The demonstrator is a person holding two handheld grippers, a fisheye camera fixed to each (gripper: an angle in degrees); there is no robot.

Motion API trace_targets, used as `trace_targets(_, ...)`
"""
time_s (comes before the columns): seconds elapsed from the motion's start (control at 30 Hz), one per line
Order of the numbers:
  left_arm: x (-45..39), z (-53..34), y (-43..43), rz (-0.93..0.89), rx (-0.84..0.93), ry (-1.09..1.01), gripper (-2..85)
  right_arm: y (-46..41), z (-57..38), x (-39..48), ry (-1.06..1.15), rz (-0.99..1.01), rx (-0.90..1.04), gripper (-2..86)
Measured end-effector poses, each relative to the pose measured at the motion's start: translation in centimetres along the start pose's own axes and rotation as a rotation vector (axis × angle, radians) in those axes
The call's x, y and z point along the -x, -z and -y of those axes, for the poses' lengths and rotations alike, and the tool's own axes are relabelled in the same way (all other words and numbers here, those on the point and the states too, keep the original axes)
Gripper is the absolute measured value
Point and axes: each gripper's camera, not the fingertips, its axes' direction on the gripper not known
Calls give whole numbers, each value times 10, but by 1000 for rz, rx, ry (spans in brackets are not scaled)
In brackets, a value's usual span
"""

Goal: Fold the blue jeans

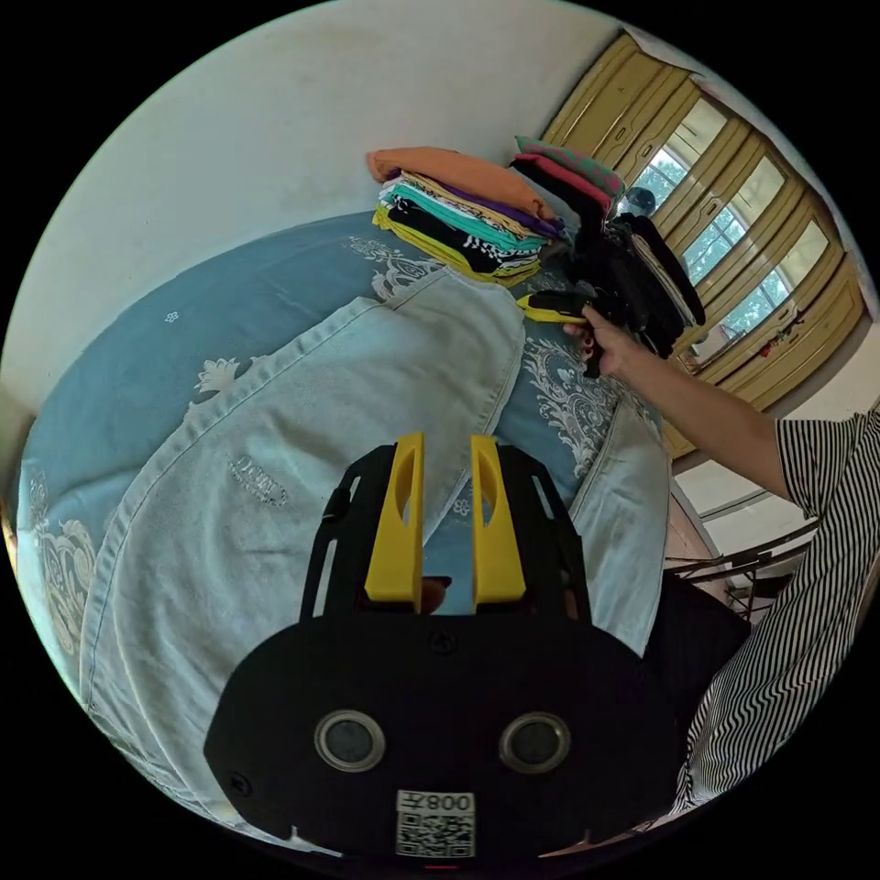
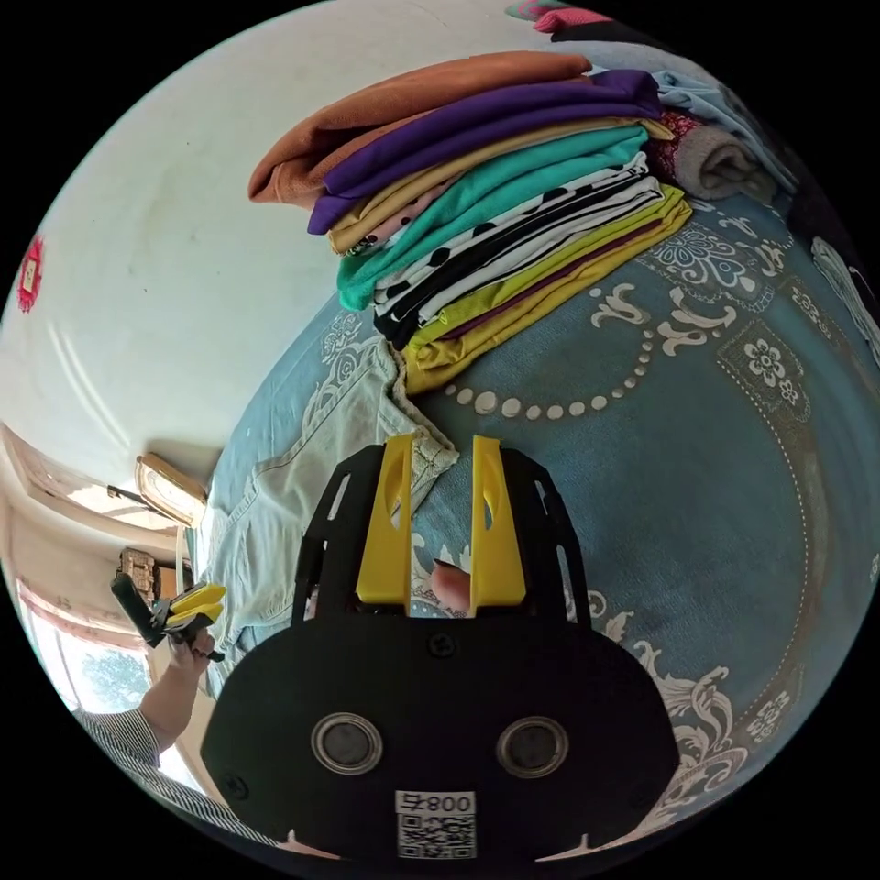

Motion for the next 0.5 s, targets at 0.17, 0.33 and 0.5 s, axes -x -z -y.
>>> trace_targets(0.17,-16,46,-46,-92,-15,38,74,25,-6,-30,-4,184,-16,97)
trace_targets(0.33,-21,86,-72,-175,-54,104,75,46,-12,-25,65,291,32,73)
trace_targets(0.5,-22,141,-85,-271,-148,167,97,90,-49,52,310,369,-29,69)
